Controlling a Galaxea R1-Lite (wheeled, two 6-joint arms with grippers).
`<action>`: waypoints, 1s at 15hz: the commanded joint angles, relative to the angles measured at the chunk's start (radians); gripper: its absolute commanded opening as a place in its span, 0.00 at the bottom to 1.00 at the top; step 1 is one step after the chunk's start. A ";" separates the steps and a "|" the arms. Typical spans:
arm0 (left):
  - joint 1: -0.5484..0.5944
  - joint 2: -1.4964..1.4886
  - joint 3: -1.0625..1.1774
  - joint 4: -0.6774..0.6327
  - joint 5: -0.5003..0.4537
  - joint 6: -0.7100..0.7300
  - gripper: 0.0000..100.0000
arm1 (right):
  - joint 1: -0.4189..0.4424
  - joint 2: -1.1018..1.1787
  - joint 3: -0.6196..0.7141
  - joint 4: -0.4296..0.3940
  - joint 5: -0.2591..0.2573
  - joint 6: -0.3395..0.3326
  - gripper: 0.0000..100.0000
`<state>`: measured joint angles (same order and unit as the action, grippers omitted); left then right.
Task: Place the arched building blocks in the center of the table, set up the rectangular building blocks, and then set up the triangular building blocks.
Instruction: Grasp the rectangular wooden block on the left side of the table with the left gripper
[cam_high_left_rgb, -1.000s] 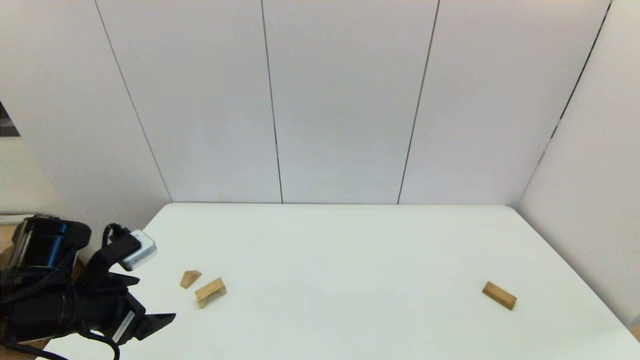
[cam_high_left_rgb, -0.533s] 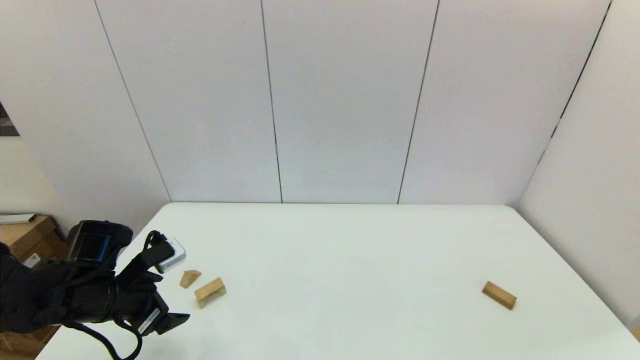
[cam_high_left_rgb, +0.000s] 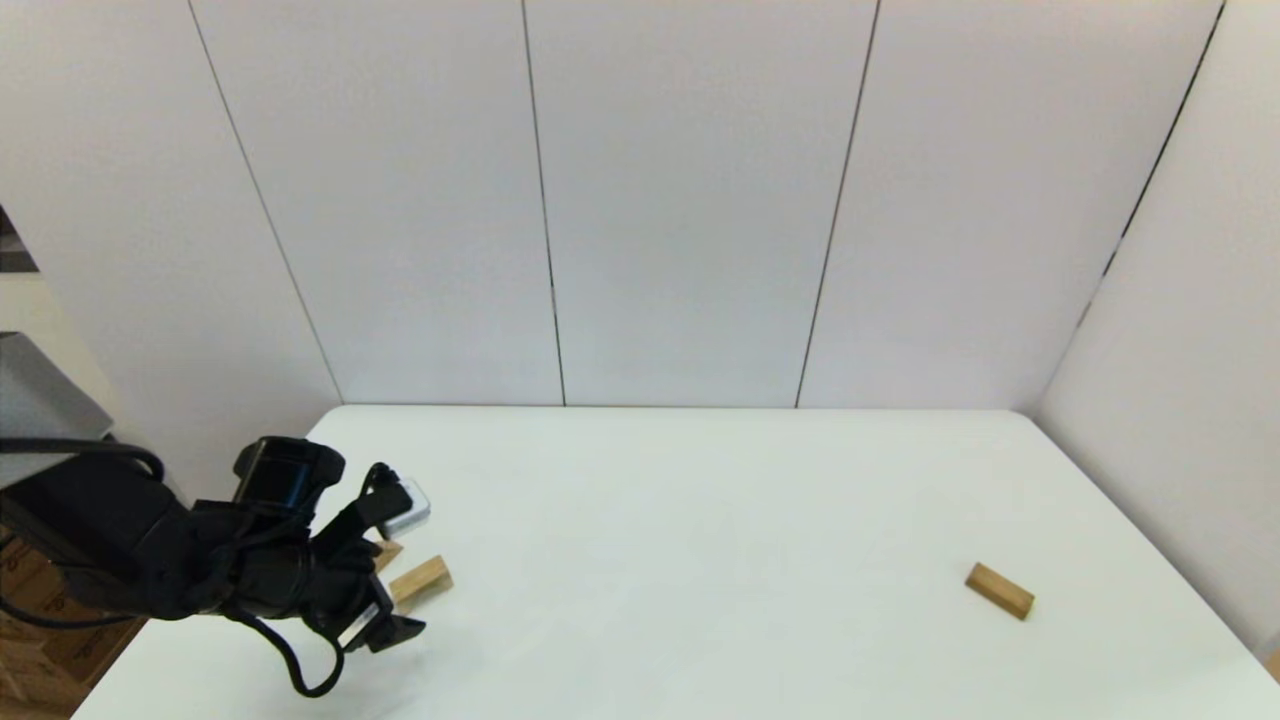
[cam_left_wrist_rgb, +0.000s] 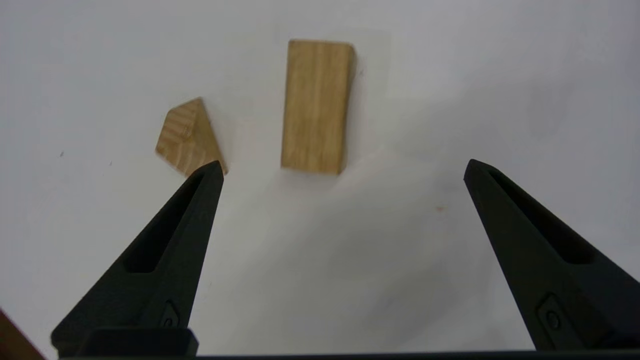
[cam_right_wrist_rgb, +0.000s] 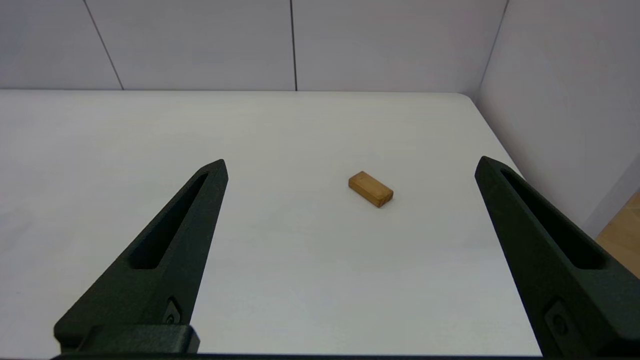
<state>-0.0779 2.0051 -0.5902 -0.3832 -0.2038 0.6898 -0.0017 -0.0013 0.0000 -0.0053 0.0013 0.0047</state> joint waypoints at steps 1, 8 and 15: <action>-0.049 0.092 -0.059 -0.002 -0.002 0.001 1.00 | 0.000 0.001 0.002 -0.001 0.000 0.000 1.00; -0.019 0.178 -0.141 0.007 0.001 0.002 1.00 | 0.000 0.000 0.002 -0.001 0.000 0.000 1.00; 0.007 0.205 -0.155 0.038 0.003 0.001 1.00 | 0.000 0.000 0.002 -0.001 0.000 0.000 1.00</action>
<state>-0.0821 2.2015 -0.7460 -0.3443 -0.2004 0.6864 -0.0017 -0.0013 0.0000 -0.0057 0.0013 0.0047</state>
